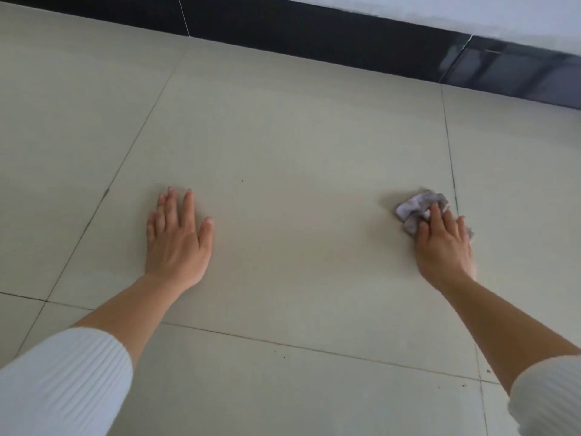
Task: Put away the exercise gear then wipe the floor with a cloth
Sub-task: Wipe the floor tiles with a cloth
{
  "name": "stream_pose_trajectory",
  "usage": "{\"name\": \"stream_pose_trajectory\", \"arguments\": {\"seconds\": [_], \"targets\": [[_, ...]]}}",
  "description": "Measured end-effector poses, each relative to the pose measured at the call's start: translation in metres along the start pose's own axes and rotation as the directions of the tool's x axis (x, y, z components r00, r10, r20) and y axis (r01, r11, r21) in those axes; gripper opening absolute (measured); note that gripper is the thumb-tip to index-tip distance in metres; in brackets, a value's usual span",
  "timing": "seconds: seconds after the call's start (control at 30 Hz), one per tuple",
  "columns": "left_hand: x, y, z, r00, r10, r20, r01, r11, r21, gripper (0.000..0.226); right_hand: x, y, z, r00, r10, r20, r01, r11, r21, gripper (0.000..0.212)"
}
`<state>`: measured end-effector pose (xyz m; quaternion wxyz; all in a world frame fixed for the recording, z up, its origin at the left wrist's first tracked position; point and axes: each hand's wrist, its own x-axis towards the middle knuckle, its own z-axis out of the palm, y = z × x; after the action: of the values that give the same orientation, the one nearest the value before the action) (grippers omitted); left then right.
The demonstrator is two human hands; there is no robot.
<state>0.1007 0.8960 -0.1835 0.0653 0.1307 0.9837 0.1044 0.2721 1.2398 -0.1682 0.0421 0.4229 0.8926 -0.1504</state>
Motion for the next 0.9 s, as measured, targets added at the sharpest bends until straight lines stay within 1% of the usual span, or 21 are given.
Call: {"name": "stream_pose_trajectory", "arguments": {"seconds": [0.1, 0.13, 0.2, 0.27, 0.33, 0.4, 0.43, 0.5, 0.53, 0.6, 0.67, 0.73, 0.77, 0.8, 0.83, 0.87, 0.9], "targets": [[0.007, -0.004, 0.008, 0.995, 0.005, -0.102, -0.006, 1.0, -0.012, 0.063, 0.032, -0.017, 0.001, 0.985, 0.172, -0.026, -0.171, 0.985, 0.035, 0.053], [0.007, -0.005, 0.009, 0.993, 0.007, -0.115, -0.01, 1.0, -0.025, 0.064, 0.041, -0.029, 0.004, 0.979, 0.202, -0.033, -0.2, 0.979, 0.044, 0.053], [0.006, -0.007, 0.011, 0.992, 0.01, -0.124, -0.012, 1.0, -0.022, 0.065, 0.055, -0.06, 0.013, 0.982, 0.181, -0.047, -0.178, 0.982, 0.062, 0.054], [0.008, -0.006, 0.01, 0.99, 0.011, -0.14, -0.013, 1.0, -0.016, 0.066, 0.065, -0.098, 0.023, 0.997, 0.069, -0.047, -0.065, 0.995, 0.07, 0.055], [0.009, -0.006, 0.01, 0.99, 0.005, -0.143, -0.006, 1.0, -0.011, 0.066, 0.066, -0.141, 0.033, 0.995, -0.095, -0.01, 0.096, 0.993, 0.066, 0.056], [0.008, -0.006, 0.01, 0.99, 0.001, -0.144, -0.003, 1.0, -0.016, 0.066, 0.055, -0.182, 0.045, 0.965, -0.261, 0.038, 0.258, 0.964, 0.071, 0.055], [0.008, -0.007, 0.01, 0.989, 0.001, -0.145, -0.004, 1.0, -0.019, 0.066, 0.045, -0.198, 0.052, 0.936, -0.346, 0.058, 0.341, 0.937, 0.08, 0.054], [0.008, -0.007, 0.01, 0.988, 0.007, -0.157, -0.01, 1.0, -0.019, 0.064, 0.02, -0.221, 0.065, 0.846, -0.528, 0.08, 0.521, 0.849, 0.09, 0.053], [0.008, -0.007, 0.01, 0.986, 0.011, -0.164, -0.014, 1.0, -0.02, 0.063, 0.006, -0.225, 0.071, 0.78, -0.621, 0.077, 0.615, 0.783, 0.093, 0.054], [0.009, -0.007, 0.01, 0.986, 0.009, -0.169, -0.013, 1.0, -0.024, 0.061, -0.019, -0.22, 0.075, 0.624, -0.775, 0.105, 0.767, 0.632, 0.111, 0.058], [0.009, -0.007, 0.009, 0.987, -0.003, -0.16, -0.001, 1.0, -0.027, 0.061, -0.036, -0.195, 0.072, 0.453, -0.876, 0.165, 0.875, 0.472, 0.106, 0.052], [0.009, -0.007, 0.009, 0.99, -0.013, -0.142, 0.01, 1.0, -0.025, 0.061, -0.035, -0.161, 0.06, 0.291, -0.93, 0.226, 0.941, 0.321, 0.107, 0.045], [0.009, -0.006, 0.008, 0.991, -0.014, -0.134, 0.012, 1.0, -0.02, 0.061, -0.025, -0.144, 0.055, 0.245, -0.941, 0.234, 0.956, 0.275, 0.104, 0.044], [0.009, -0.006, 0.008, 0.992, -0.015, -0.127, 0.013, 1.0, -0.016, 0.061, -0.011, -0.13, 0.048, 0.248, -0.941, 0.23, 0.958, 0.274, 0.085, 0.043], [0.01, -0.006, 0.008, 0.993, -0.016, -0.119, 0.015, 1.0, -0.012, 0.062, 0.005, -0.115, 0.042, 0.309, -0.93, 0.202, 0.944, 0.326, 0.057, 0.044], [0.01, -0.006, 0.008, 0.994, -0.017, -0.111, 0.016, 1.0, -0.008, 0.062, 0.024, -0.1, 0.037, 0.414, -0.898, 0.148, 0.906, 0.422, 0.022, 0.046], [0.01, -0.006, 0.008, 0.994, -0.019, -0.105, 0.019, 1.0, -0.005, 0.062, 0.043, -0.089, 0.031, 0.55, -0.83, 0.089, 0.834, 0.552, -0.005, 0.049]]}}
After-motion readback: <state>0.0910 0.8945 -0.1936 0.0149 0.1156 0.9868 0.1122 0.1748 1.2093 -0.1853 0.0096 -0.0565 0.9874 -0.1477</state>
